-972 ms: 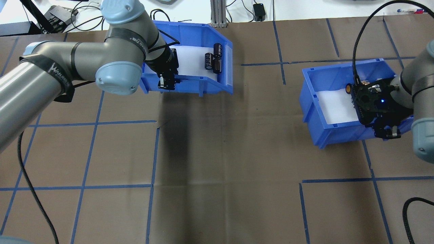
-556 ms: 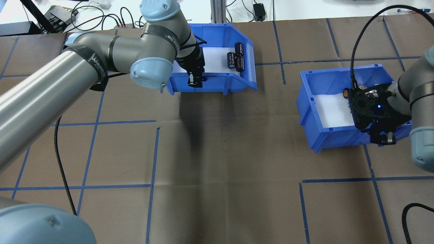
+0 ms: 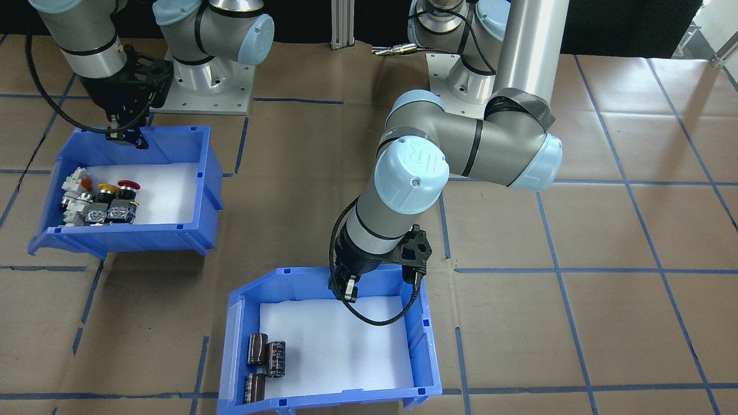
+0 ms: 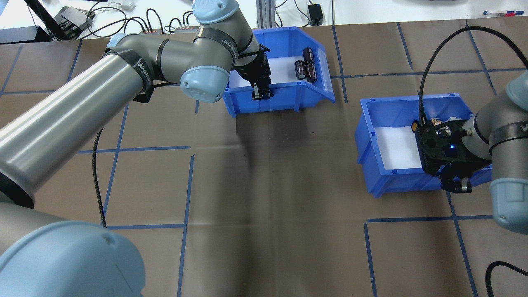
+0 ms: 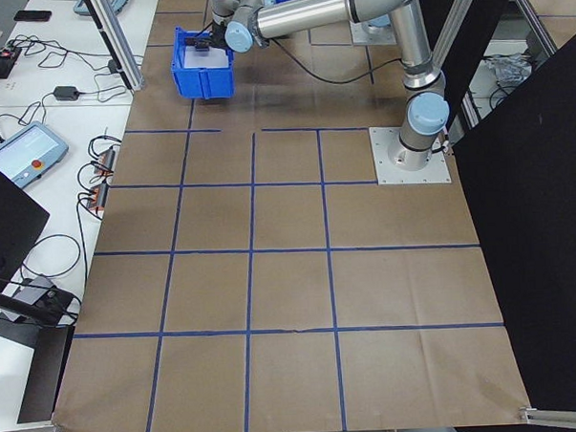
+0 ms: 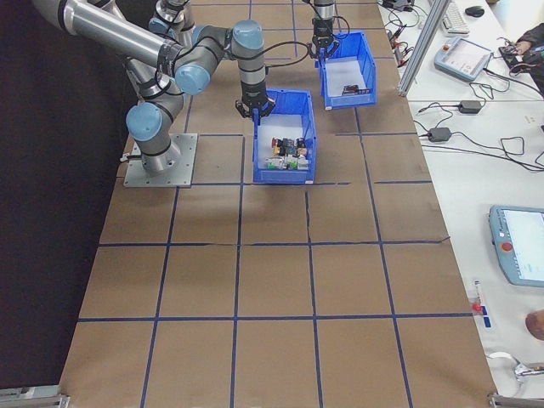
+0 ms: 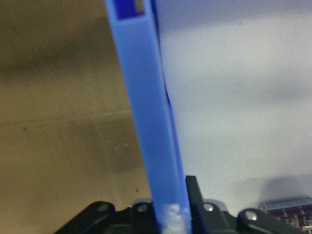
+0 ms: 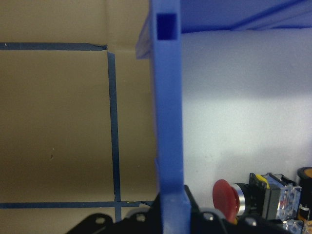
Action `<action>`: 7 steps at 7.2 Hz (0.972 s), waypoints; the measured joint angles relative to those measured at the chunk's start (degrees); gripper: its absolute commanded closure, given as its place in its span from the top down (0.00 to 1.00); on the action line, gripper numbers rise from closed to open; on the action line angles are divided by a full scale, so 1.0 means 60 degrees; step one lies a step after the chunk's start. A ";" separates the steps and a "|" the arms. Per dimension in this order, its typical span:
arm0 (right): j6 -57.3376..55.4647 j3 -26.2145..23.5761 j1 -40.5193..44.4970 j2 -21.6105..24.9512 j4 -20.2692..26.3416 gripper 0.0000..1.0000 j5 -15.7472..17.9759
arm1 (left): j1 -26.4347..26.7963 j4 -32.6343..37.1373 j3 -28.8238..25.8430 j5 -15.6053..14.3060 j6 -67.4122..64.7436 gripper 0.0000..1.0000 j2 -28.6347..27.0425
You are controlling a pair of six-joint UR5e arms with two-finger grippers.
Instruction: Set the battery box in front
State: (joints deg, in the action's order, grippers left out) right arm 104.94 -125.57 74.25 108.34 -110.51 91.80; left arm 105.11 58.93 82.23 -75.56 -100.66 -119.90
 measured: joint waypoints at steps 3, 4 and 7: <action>-0.1237 -0.0329 0.1405 0.0157 -0.0001 0.04 -0.0073 | -0.0077 0.0071 -0.0003 0.0006 0.0183 0.89 0.0341; -0.1767 -0.0368 0.2008 0.0155 0.0002 0.04 -0.0069 | -0.0276 0.0377 0.0087 -0.0051 0.0714 0.89 0.0713; -0.3151 -0.0648 0.3461 0.0144 -0.0116 0.04 -0.0065 | -0.1484 0.2803 0.0243 -0.1012 0.4773 0.91 0.2410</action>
State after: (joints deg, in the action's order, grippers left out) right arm 86.03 -129.46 95.02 109.21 -111.21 91.41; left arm 96.21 75.75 83.69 -81.63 -72.02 -105.45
